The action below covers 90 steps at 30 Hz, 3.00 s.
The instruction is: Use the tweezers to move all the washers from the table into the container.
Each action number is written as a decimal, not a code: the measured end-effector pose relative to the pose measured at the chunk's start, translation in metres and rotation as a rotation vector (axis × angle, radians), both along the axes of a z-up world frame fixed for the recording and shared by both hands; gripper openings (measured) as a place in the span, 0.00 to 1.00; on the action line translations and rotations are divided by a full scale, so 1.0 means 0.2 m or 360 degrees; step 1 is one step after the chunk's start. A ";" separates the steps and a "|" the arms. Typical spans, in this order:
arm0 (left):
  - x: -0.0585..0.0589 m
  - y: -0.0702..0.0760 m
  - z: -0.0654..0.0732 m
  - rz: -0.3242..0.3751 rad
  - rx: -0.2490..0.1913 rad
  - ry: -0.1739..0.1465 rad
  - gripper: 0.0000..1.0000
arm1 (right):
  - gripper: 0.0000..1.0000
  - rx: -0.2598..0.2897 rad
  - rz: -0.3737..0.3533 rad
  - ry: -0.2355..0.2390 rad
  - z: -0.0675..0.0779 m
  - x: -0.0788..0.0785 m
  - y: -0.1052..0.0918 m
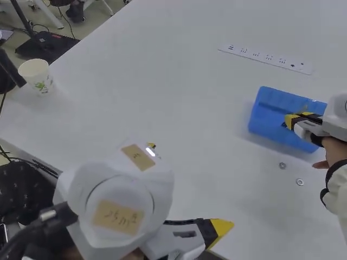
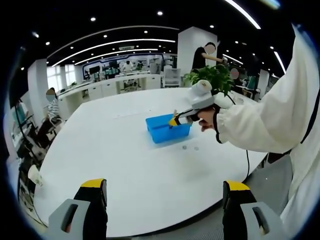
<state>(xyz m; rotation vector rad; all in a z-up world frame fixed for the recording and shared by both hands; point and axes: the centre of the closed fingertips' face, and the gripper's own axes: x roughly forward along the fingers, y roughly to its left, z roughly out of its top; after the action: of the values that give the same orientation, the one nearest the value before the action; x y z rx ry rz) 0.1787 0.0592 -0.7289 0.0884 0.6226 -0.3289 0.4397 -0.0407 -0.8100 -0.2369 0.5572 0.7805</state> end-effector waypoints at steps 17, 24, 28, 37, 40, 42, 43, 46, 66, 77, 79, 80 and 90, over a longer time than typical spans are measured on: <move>-0.02 -0.02 0.08 -0.0006 0.0019 -0.0081 0.99 | 0.02 0.0065 -0.0005 -0.0120 0.22 -0.07 -0.06; -0.04 -0.03 0.11 -0.0011 0.0008 -0.0103 0.99 | 0.02 0.0108 -0.0007 -0.0129 0.28 -0.15 -0.09; -0.05 -0.04 0.12 -0.0013 0.0012 -0.0115 0.99 | 0.02 0.0132 -0.0001 -0.0121 0.30 -0.20 -0.10; -0.05 -0.04 0.12 -0.0016 0.0017 -0.0120 0.99 | 0.02 0.0121 0.0023 -0.0063 0.23 -0.30 -0.09; -0.05 -0.03 0.12 -0.0007 0.0013 -0.0121 0.99 | 0.02 0.0108 0.0025 -0.0037 0.19 -0.32 -0.10; -0.05 -0.03 0.12 -0.0002 0.0014 -0.0119 0.99 | 0.02 0.0093 0.0024 -0.0026 0.17 -0.33 -0.11; -0.05 -0.03 0.12 0.0000 0.0016 -0.0119 0.99 | 0.02 0.0089 0.0021 -0.0022 0.16 -0.34 -0.11; -0.05 -0.03 0.12 0.0002 0.0014 -0.0116 0.99 | 0.03 0.0088 0.0007 0.0010 0.12 -0.35 -0.13; -0.05 -0.03 0.09 -0.0004 0.0018 -0.0088 0.99 | 0.03 -0.0006 0.0005 0.0074 0.00 -0.38 -0.16; -0.05 -0.02 0.08 0.0003 0.0019 -0.0085 0.99 | 0.03 -0.0015 -0.0006 0.0076 -0.03 -0.39 -0.18; -0.05 -0.02 0.08 0.0002 0.0017 -0.0083 0.99 | 0.03 -0.0020 -0.0001 0.0066 -0.03 -0.39 -0.18; -0.05 -0.03 0.08 0.0000 0.0016 -0.0083 0.99 | 0.03 -0.0025 0.0002 0.0060 -0.03 -0.39 -0.18; -0.04 -0.04 0.09 -0.0010 0.0008 -0.0098 0.99 | 0.01 -0.0002 -0.0019 0.0082 -0.03 -0.41 -0.18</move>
<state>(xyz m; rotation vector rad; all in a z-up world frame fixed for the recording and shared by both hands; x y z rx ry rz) 0.1700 0.0517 -0.7108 0.1052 0.5623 -0.3298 0.3583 -0.0767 -0.8153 -0.2146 0.6072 0.7762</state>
